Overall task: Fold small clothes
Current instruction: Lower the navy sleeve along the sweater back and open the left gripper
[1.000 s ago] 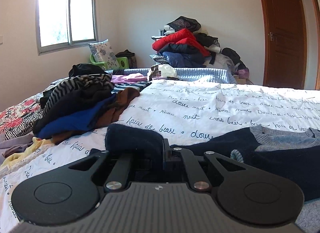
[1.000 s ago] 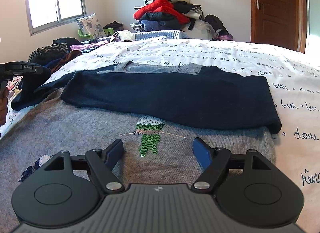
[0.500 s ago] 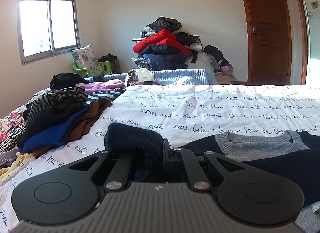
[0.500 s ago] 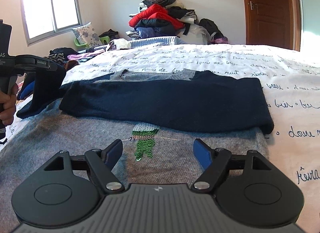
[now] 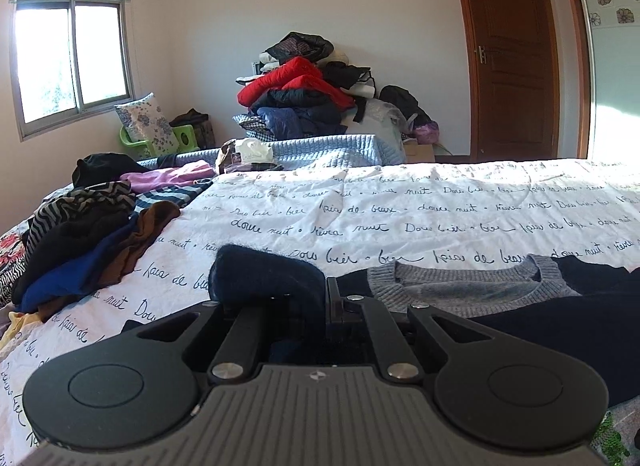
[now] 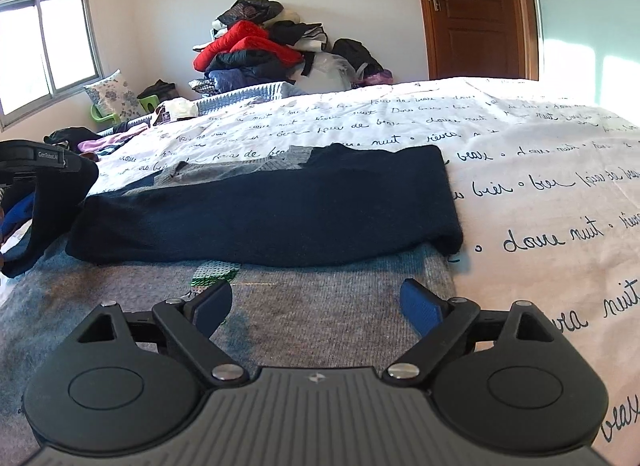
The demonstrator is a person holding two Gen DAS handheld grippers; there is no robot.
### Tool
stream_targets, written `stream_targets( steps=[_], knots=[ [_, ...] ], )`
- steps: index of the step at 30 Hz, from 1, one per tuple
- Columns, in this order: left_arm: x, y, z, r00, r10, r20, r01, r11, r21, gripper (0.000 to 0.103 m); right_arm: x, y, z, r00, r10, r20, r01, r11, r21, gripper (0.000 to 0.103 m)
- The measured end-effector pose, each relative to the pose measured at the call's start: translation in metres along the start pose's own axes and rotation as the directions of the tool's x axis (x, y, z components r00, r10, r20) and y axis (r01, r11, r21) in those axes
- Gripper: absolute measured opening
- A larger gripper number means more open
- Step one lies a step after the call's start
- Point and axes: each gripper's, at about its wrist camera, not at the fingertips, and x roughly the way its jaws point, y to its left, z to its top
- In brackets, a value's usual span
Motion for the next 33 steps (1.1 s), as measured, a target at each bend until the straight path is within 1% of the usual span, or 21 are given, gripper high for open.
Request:
stream_targets(
  steps=[4,7,12,18,25,33],
  knots=[
    [-0.002,-0.019,0.005,0.999,-0.032,0.013,0.031,0.999,0.022,0.010,0.000,0.003,-0.003,1.000,-0.008,0.004,0.009,1.000,-0.022,0.093],
    [-0.002,-0.035,0.008,0.998,-0.055,0.014,0.054,0.998,0.043,0.010,0.003,0.003,-0.003,1.000,0.002,-0.004,-0.002,1.000,-0.020,0.098],
    [-0.002,-0.058,0.012,0.996,-0.091,0.019,0.089,0.994,0.068,0.010,0.004,0.001,-0.004,1.000,0.004,-0.009,-0.004,1.000,-0.002,0.099],
    [-0.007,-0.083,0.016,0.990,-0.142,0.028,0.138,0.986,0.092,0.010,0.005,0.002,-0.005,1.000,0.000,-0.014,0.000,1.000,-0.010,0.101],
    [-0.014,-0.113,0.011,0.979,-0.203,0.024,0.198,0.971,0.137,0.010,0.005,0.005,-0.006,1.000,-0.004,-0.016,0.004,1.000,-0.022,0.102],
    [-0.012,-0.131,0.001,0.974,-0.227,0.007,0.222,0.960,0.173,0.010,0.003,-0.003,-0.006,1.000,0.011,-0.003,-0.011,1.000,0.027,0.102]
  ],
)
